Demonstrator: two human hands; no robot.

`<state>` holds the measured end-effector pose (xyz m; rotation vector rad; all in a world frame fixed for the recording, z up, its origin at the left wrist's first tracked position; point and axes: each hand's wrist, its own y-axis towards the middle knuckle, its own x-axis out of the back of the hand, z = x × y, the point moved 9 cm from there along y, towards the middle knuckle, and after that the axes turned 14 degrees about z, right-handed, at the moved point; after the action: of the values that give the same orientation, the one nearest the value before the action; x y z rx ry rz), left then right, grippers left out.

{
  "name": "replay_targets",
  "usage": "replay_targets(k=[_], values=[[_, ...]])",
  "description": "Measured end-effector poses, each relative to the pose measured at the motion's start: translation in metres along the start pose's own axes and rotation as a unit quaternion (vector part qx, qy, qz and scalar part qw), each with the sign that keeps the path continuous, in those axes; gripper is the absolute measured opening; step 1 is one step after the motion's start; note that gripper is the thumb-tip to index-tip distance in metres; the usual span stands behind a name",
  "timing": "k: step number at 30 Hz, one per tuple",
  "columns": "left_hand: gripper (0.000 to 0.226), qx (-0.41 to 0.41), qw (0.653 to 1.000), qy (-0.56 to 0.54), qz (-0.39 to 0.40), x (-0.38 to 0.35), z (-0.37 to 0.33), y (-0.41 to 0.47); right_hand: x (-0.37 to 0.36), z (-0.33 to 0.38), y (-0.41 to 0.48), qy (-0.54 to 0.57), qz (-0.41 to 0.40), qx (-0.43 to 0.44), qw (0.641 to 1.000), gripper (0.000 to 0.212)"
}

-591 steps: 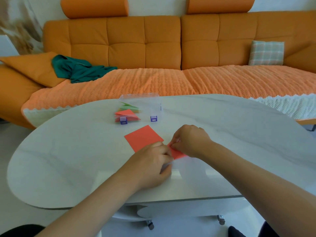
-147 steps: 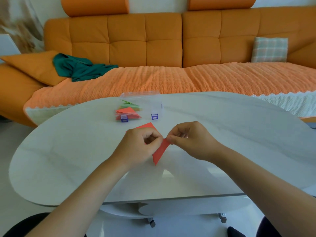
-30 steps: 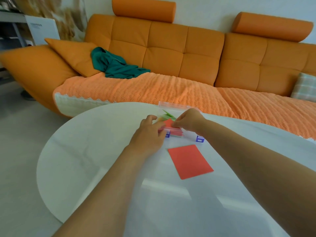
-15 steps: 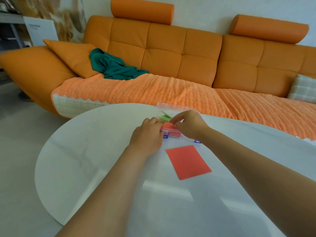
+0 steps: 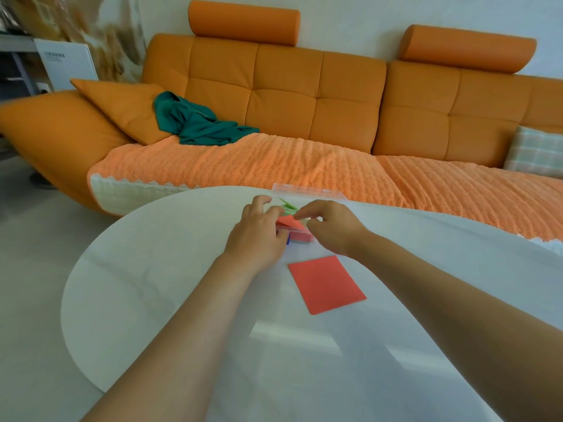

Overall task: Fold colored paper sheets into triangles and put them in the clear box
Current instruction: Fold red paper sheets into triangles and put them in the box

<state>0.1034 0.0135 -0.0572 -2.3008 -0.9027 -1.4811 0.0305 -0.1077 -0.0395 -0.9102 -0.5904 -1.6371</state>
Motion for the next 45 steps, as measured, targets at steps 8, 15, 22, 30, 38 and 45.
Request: replay_targets(k=[8,15,22,30,38,45], values=[[0.024,-0.105,0.992,-0.027,-0.064,0.017,-0.036,-0.029,0.018,0.0,-0.067,-0.034,-0.044,0.051,0.997,0.035],[0.09,-0.084,0.965,0.034,0.244,-0.058,-0.046,-0.053,-0.04,-0.029,-0.106,-0.162,0.137,-0.005,0.977,0.079],[0.08,-0.093,0.97,0.057,0.22,-0.058,-0.043,-0.055,-0.036,-0.04,-0.118,-0.173,0.055,0.031,0.983,0.065],[0.068,-0.108,0.978,0.024,0.176,-0.05,-0.049,-0.051,-0.024,-0.029,-0.125,-0.168,0.011,0.105,0.98,0.03],[0.052,-0.181,0.97,-0.02,0.159,-0.042,-0.068,-0.062,-0.012,-0.033,-0.13,-0.132,-0.084,0.114,0.981,0.023],[0.007,-0.144,0.978,-0.034,0.148,-0.037,-0.071,-0.074,-0.012,-0.053,-0.126,0.077,-0.04,0.021,0.996,0.04]])
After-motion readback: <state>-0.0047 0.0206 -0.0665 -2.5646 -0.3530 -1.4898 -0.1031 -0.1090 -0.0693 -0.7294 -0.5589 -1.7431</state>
